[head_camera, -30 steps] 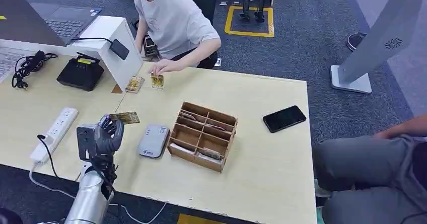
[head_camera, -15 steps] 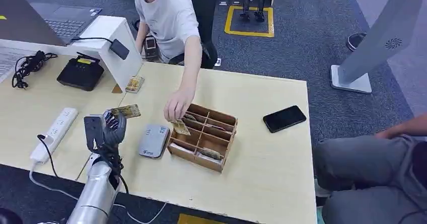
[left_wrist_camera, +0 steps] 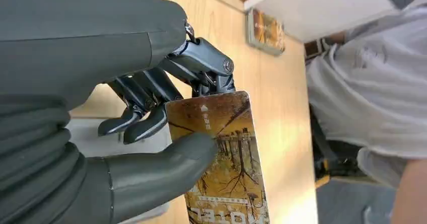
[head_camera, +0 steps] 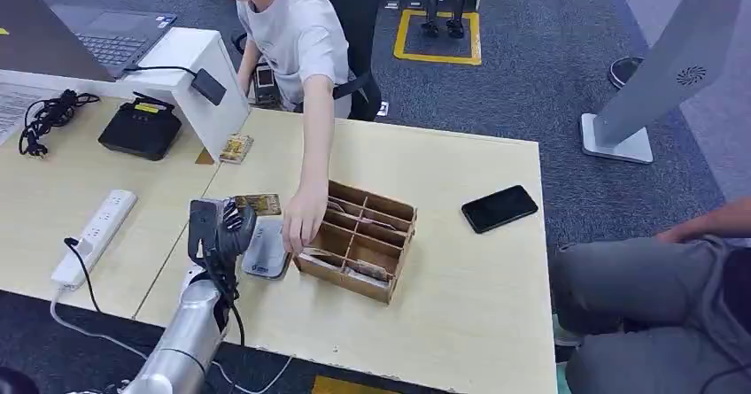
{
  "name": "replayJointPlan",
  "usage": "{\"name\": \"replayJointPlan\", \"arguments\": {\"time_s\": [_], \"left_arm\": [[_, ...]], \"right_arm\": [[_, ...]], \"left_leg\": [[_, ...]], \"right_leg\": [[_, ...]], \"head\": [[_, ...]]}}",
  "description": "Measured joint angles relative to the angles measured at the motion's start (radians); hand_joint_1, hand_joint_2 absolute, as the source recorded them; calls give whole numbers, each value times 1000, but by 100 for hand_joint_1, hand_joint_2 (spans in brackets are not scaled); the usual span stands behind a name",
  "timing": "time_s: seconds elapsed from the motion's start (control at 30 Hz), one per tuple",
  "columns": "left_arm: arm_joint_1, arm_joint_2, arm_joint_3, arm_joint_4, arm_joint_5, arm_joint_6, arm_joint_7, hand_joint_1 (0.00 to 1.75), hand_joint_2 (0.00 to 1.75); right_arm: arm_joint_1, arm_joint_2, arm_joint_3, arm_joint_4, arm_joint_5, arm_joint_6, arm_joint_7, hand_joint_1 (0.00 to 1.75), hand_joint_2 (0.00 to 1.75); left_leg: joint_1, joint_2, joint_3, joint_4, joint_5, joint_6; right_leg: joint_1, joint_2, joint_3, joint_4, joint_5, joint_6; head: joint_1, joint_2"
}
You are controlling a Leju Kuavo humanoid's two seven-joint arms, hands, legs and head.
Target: Pass the card to the sensor for recognition and then transmit it.
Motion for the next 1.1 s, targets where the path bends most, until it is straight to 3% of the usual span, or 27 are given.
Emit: {"name": "replayJointPlan", "arguments": {"time_s": [0.53, 1.1], "left_arm": [[20, 25, -47, 2, -32, -63, 25, 175, 175], [28, 65, -90, 8, -121, -83, 26, 175, 175]], "right_arm": [[0, 0, 0, 2, -3, -2, -9, 0, 175], [1, 0, -1, 3, -8, 0, -6, 0, 175]], "left_leg": [[0, 0, 0, 0, 0, 0], [0, 0, 0, 0, 0, 0]], "right_leg": [[0, 0, 0, 0, 0, 0], [0, 0, 0, 0, 0, 0]], "head": [[0, 0], [0, 0]]}}
